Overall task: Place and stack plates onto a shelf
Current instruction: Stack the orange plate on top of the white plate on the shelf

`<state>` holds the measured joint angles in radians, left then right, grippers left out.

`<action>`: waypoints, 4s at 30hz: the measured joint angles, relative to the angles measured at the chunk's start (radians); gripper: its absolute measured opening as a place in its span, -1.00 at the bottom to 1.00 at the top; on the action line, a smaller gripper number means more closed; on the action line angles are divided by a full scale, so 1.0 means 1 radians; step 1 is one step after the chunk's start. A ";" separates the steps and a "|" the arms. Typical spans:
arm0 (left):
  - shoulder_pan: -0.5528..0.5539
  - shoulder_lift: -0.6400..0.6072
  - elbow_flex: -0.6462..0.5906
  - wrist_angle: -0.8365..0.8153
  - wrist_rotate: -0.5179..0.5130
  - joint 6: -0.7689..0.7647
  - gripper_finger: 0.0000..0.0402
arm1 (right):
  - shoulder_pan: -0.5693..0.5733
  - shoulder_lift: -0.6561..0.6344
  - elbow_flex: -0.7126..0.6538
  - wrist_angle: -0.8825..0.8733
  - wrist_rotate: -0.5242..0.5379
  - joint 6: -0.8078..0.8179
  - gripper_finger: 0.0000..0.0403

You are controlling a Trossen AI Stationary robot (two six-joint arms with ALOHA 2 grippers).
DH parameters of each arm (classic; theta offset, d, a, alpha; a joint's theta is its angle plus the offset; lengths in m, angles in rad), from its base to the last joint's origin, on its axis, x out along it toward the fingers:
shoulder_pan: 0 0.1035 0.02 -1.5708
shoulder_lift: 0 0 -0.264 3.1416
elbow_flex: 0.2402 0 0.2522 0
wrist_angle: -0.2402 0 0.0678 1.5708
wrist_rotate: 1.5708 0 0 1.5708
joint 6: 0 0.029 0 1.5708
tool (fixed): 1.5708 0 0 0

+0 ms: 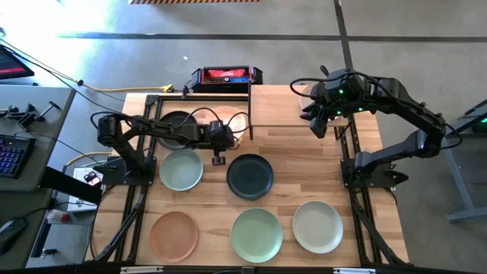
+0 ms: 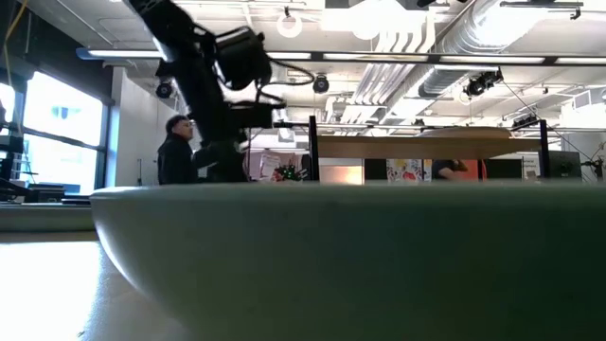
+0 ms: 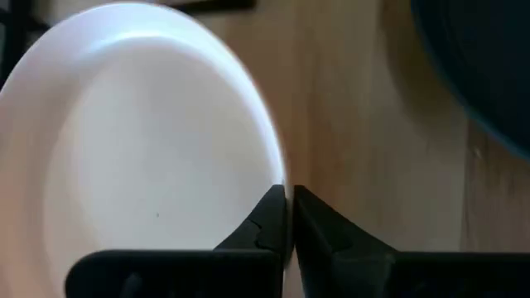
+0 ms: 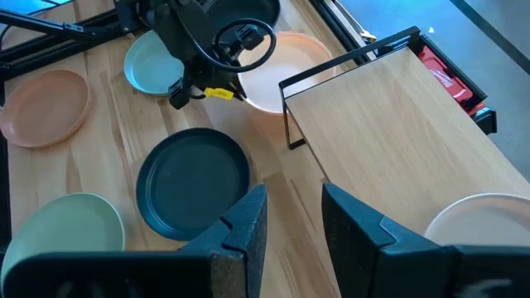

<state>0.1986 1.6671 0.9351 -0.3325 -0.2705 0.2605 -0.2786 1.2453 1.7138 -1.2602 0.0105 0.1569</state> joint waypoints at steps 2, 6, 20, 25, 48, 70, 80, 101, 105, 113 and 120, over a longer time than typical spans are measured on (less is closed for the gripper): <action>-0.003 0.000 0.041 -0.063 -0.026 0.011 -0.99 | 0.000 0.000 0.000 0.000 0.000 0.001 -0.52; -0.005 0.000 0.119 -0.206 -0.116 0.012 -0.99 | 0.000 0.000 0.000 0.000 0.000 0.037 -0.52; -0.072 -0.080 0.311 -0.551 -0.286 -0.023 -0.99 | 0.030 0.000 0.000 0.003 0.005 0.201 -0.52; -0.141 -0.194 0.334 -0.544 -0.291 -0.001 -0.99 | 0.090 0.010 0.000 0.005 0.071 0.287 -0.52; -0.478 -0.256 0.335 -0.538 -0.282 0.346 -0.98 | 0.279 0.262 0.000 0.079 0.252 0.630 -0.52; -0.495 -0.144 0.335 -0.529 -0.270 0.347 -0.98 | 0.299 0.432 0.000 0.155 0.271 0.654 -0.36; -0.495 -0.144 0.335 -0.485 -0.271 0.376 -0.98 | 0.296 0.451 0.000 0.173 0.323 0.680 -0.30; -0.496 -0.144 0.334 -0.405 -0.266 0.377 -0.98 | 0.294 0.454 0.000 0.169 0.330 0.691 -0.95; -0.495 -0.144 0.334 -0.403 -0.267 0.372 -0.97 | 0.286 0.454 0.000 0.166 0.322 0.702 -0.95; -0.490 -0.144 0.334 -0.400 -0.244 0.285 -0.80 | 0.286 0.454 0.000 0.166 0.319 0.713 -0.99; -0.484 -0.144 0.334 -0.401 -0.205 0.205 -0.56 | 0.278 0.454 0.000 0.144 0.311 0.697 -1.00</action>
<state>-0.2855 1.5230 1.2694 -0.7330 -0.4752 0.4656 -0.0006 1.6989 1.7134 -1.1166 0.3218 0.8542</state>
